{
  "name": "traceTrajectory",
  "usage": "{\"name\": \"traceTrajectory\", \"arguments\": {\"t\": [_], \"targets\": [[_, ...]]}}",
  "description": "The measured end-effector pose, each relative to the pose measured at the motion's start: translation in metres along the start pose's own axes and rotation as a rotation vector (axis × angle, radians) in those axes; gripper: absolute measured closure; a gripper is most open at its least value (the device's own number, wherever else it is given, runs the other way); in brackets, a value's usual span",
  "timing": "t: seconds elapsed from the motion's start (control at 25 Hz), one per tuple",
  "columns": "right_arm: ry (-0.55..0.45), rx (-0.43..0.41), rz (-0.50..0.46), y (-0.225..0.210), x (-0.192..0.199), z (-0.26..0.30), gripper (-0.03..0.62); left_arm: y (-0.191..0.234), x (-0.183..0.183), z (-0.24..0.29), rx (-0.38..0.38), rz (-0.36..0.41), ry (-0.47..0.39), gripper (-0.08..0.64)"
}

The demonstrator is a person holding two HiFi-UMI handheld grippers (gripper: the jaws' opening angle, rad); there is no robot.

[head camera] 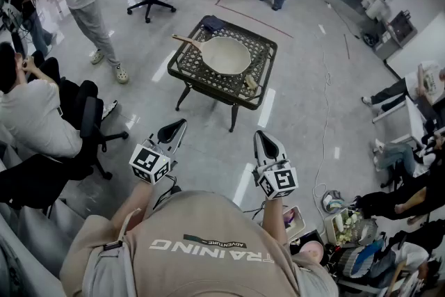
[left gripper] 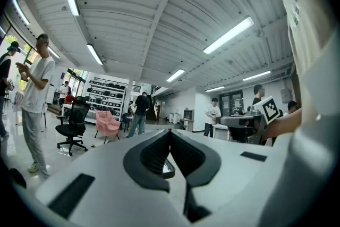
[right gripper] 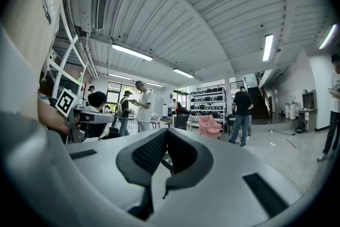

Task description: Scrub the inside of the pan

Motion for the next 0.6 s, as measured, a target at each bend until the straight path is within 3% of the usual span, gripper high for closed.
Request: {"name": "traceTrajectory", "arguments": {"t": [0.16, 0.32, 0.6], "targets": [[0.020, 0.004, 0.064, 0.018, 0.015, 0.010, 0.574, 0.009, 0.002, -0.015, -0.012, 0.032, 0.021, 0.541], [0.020, 0.006, 0.118, 0.013, 0.016, 0.014, 0.574, 0.013, 0.005, -0.006, -0.003, 0.003, 0.013, 0.541], [0.048, -0.081, 0.105, 0.030, 0.017, 0.032, 0.574, 0.025, 0.000, -0.009, 0.004, -0.012, 0.017, 0.541]]}}
Point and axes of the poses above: the fingertips, and each gripper's own axes: z forward along the fingers, y to its left, x out of its underside, the point moved 1 cm from there along -z, backward along the fingers, and after that the axes turned 4 degrees about -x, right-handed, at the moved point
